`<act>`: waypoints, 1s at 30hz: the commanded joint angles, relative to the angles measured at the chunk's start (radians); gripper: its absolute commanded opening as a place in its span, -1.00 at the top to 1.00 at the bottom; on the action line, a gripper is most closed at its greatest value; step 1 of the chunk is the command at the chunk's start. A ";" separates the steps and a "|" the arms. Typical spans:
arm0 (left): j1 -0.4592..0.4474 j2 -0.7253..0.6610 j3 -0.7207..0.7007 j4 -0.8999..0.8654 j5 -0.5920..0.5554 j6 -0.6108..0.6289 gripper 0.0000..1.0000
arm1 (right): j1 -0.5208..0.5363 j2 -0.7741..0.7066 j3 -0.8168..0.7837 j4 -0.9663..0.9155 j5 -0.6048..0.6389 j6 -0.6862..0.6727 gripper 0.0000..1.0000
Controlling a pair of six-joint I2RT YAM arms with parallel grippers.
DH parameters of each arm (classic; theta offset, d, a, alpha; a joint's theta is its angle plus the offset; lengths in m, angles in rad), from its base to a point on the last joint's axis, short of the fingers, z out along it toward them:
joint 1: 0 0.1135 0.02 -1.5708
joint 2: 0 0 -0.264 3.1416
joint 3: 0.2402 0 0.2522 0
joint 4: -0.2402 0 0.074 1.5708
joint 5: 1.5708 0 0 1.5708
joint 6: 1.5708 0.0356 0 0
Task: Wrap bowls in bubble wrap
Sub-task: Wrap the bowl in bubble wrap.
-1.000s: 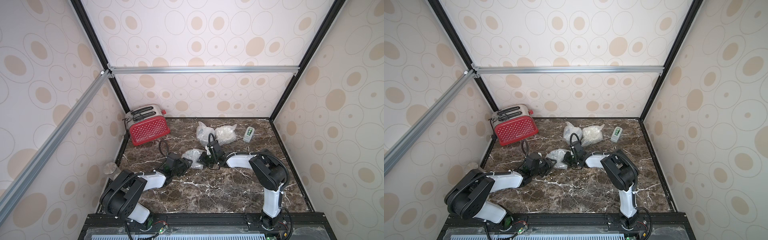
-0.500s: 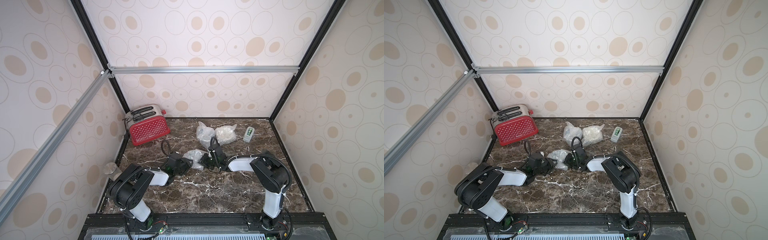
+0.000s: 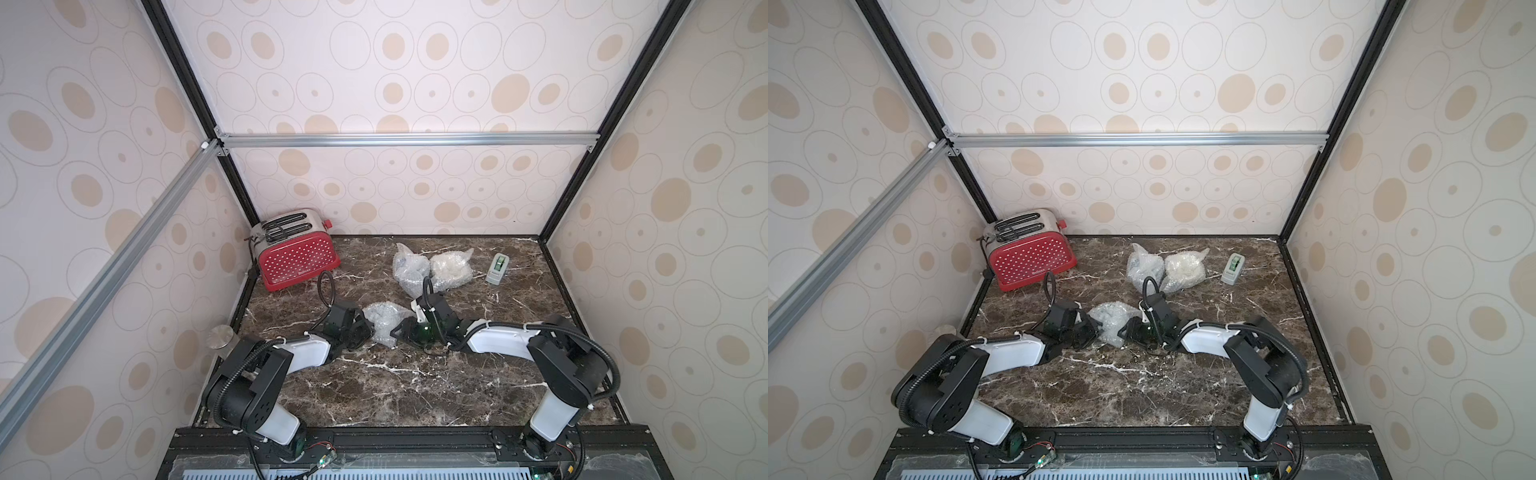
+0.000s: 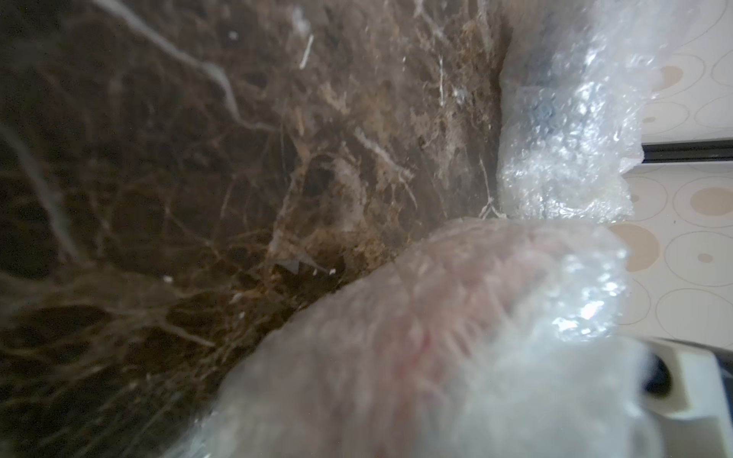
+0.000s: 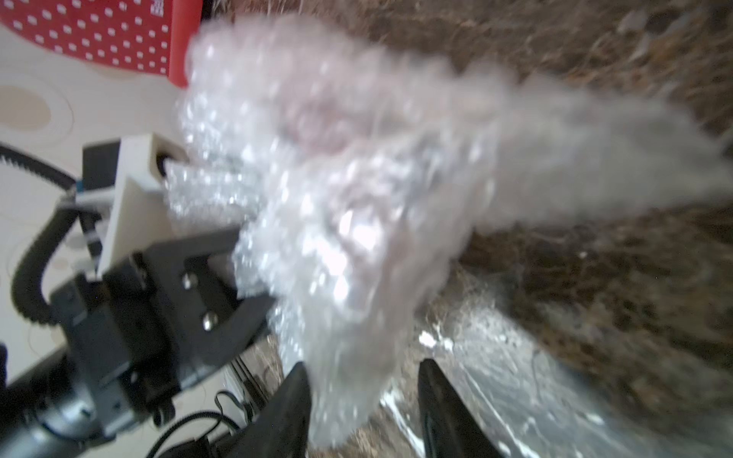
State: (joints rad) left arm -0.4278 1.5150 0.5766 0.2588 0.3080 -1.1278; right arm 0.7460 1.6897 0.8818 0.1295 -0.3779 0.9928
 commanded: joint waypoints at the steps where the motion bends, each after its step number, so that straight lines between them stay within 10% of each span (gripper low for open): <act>1: 0.015 -0.059 0.089 -0.119 0.027 0.137 0.67 | -0.027 -0.081 0.039 -0.237 -0.031 -0.152 0.06; 16: 0.031 0.034 0.296 -0.502 0.265 0.451 0.65 | -0.047 -0.096 0.403 -0.764 0.009 -0.823 -0.01; 30: 0.032 0.052 0.317 -0.560 0.287 0.486 0.64 | 0.041 0.162 0.536 -0.694 -0.035 -0.859 0.11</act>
State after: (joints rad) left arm -0.4000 1.5768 0.8574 -0.3016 0.5575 -0.6647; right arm 0.7795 1.8385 1.4044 -0.5789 -0.4126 0.1593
